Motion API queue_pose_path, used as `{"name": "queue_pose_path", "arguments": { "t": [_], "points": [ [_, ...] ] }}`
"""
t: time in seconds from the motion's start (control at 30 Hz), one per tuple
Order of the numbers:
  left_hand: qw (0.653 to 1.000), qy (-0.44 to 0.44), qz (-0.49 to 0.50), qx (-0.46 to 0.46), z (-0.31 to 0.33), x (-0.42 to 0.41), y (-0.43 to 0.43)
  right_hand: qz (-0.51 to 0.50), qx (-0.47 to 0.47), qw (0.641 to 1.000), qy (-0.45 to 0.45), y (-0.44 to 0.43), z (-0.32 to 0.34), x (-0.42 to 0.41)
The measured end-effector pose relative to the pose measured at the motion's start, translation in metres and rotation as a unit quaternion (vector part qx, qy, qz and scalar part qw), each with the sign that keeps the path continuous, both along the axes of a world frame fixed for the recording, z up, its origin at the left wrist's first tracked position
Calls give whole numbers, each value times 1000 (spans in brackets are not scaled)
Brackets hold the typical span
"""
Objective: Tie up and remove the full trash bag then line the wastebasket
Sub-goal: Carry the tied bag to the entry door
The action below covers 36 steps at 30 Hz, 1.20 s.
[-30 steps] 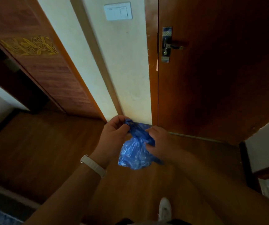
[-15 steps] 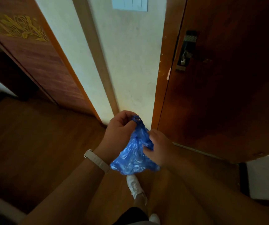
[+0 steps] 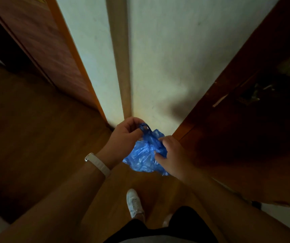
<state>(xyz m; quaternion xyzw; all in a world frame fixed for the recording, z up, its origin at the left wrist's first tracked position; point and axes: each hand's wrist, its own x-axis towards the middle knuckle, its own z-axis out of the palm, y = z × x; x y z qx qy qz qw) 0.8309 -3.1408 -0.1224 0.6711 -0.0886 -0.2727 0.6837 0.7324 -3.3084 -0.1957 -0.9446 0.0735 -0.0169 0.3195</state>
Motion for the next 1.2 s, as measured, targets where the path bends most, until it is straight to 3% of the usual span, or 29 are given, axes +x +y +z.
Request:
{"name": "queue_pose_path", "arguments": {
  "t": [0.37,0.7,0.9,1.2],
  "points": [
    [992,37,67,103,-110,74,-21,92,-4,995,30,-37,-117,98],
    [950,196,241,3,-325,84,-42,183,-41,981,47,-56,-312,157],
    [940,228,252,-17,-444,97,-55,206,-68,975,49,-69,-423,173],
    [945,226,225,72,-576,100,-58,249,-91,959,105,-80,-541,176]
  ]
}}
